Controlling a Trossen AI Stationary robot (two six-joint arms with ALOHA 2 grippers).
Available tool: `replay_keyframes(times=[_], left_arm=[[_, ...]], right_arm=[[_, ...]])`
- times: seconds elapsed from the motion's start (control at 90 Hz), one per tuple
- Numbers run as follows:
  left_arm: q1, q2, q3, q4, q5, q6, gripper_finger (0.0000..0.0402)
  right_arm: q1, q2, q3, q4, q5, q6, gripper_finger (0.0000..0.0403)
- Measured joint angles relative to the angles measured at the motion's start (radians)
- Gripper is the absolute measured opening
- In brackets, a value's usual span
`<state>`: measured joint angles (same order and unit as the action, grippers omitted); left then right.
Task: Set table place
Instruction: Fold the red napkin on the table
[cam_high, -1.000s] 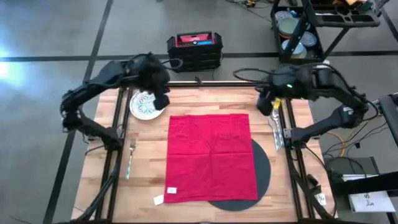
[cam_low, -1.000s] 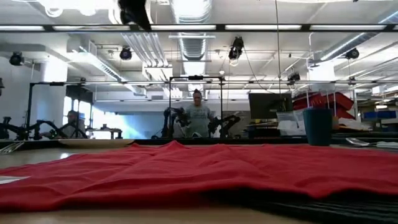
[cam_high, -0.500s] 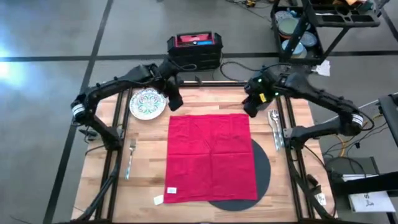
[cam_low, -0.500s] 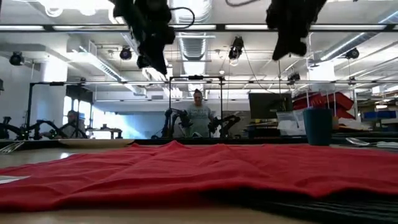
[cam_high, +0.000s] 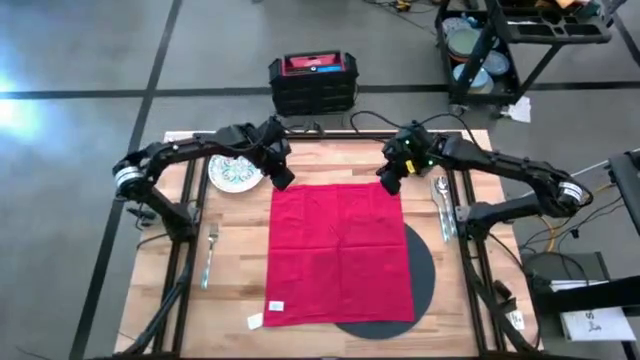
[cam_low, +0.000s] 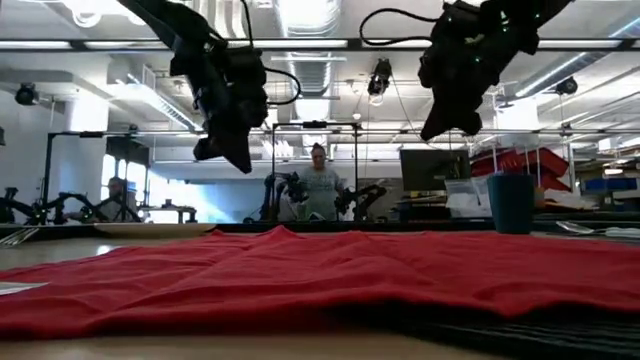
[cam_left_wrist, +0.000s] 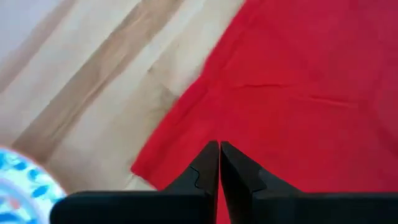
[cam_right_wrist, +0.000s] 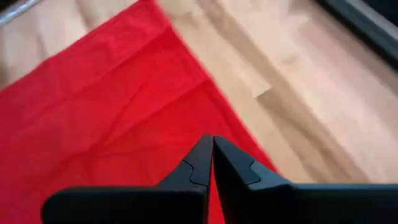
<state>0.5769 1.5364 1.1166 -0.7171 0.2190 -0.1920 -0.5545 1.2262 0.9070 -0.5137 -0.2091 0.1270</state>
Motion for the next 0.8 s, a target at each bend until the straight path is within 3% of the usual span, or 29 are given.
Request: replay_keyframes(times=[0.144, 0.322, 0.478, 0.578, 0.633, 0.7, 0.8], left_arm=[[0.002, 0.000, -0.027, 0.001, -0.094, 0.003, 0.0000], [0.001, 0.000, -0.048, -0.001, -0.117, 0.016, 0.0000], [0.001, 0.000, -0.048, 0.000, -0.171, 0.017, 0.0000], [0.008, 0.000, -0.050, 0.006, -0.148, 0.005, 0.0000], [0.020, 0.011, -0.051, 0.041, -0.089, 0.026, 0.0000], [0.048, 0.037, -0.050, 0.052, 0.010, 0.026, 0.0000], [0.070, 0.083, -0.051, 0.025, 0.046, -0.001, 0.0000]], right_arm=[[-0.001, 0.001, -0.011, 0.002, 0.116, 0.028, 0.0000], [0.000, 0.001, -0.021, -0.007, 0.124, 0.045, 0.0000], [0.000, 0.001, -0.023, -0.011, 0.131, 0.233, 0.0000], [-0.012, 0.012, -0.035, -0.010, 0.126, 0.212, 0.0000], [-0.041, 0.044, -0.041, -0.006, 0.091, 0.189, 0.0000], [-0.084, 0.084, -0.049, -0.012, -0.033, 0.168, 0.0000], [-0.106, 0.135, -0.047, 0.024, -0.156, 0.139, 0.0000]])
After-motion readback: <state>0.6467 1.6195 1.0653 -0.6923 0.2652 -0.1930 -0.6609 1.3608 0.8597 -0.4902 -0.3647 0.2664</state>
